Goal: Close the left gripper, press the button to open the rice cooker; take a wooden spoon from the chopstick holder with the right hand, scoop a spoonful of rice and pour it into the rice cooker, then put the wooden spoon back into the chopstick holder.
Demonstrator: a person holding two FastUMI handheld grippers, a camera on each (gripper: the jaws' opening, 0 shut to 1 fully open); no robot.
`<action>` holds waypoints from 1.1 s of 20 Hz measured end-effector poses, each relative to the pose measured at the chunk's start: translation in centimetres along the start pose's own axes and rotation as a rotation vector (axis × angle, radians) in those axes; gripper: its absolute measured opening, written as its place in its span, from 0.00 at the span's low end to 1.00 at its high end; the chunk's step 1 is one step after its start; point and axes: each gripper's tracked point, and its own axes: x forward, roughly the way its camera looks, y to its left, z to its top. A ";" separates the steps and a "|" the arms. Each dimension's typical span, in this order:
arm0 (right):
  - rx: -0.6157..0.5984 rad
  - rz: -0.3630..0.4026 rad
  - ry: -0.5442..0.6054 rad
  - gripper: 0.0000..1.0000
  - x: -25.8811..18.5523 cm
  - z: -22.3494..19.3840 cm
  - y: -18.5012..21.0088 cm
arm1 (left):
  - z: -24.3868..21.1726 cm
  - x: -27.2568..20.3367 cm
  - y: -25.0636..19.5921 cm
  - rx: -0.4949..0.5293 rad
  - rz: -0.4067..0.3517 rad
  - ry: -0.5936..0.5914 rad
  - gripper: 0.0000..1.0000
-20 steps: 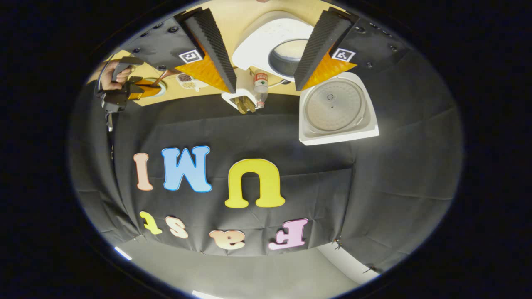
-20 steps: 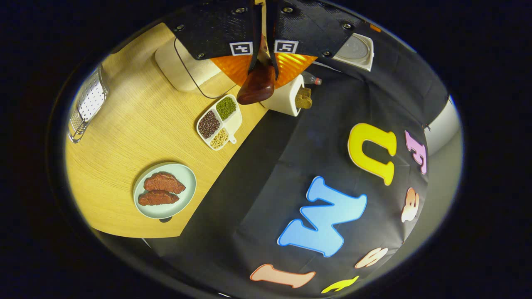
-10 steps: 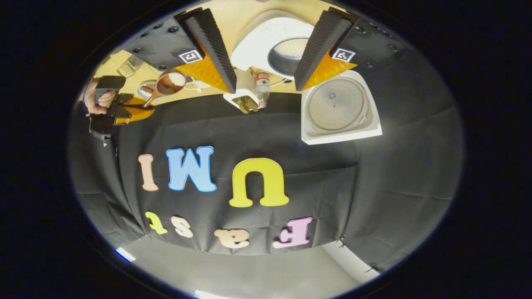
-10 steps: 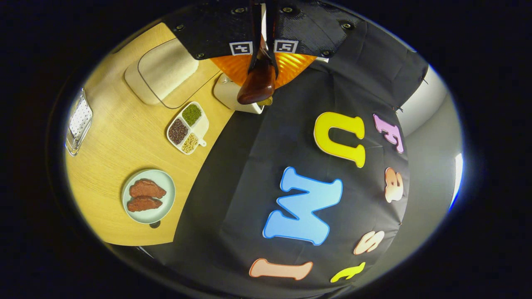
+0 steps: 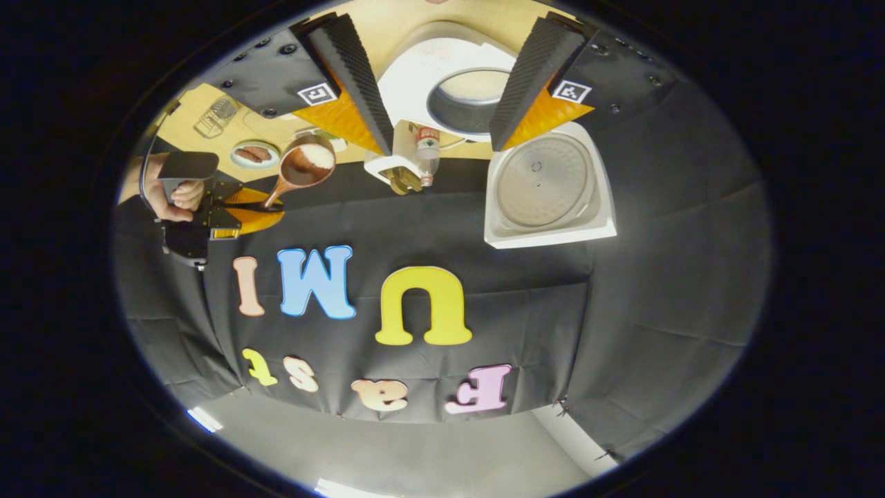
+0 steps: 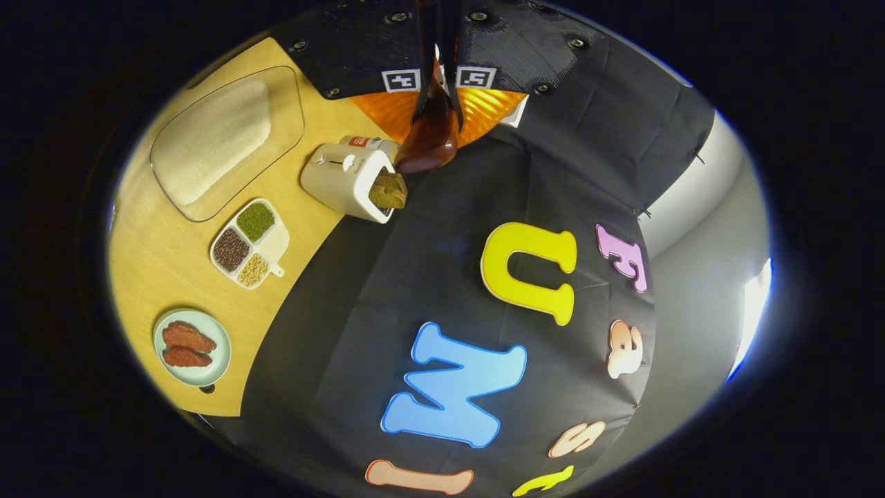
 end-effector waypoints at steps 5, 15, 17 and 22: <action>-0.027 0.039 0.076 0.04 4.5 -3.5 2.9 | -0.8 -0.7 1.9 -0.003 0.030 0.015 0.97; -0.290 0.067 0.238 0.05 13.0 -11.1 6.9 | -3.1 -0.9 3.6 0.003 0.045 0.057 0.99; -0.360 0.067 0.281 0.05 14.3 -13.1 7.0 | -4.4 -1.1 3.8 -0.005 0.047 0.074 0.97; -0.652 0.046 0.356 0.04 16.8 -17.5 6.2 | -5.9 -1.4 4.8 -0.002 0.074 0.100 0.97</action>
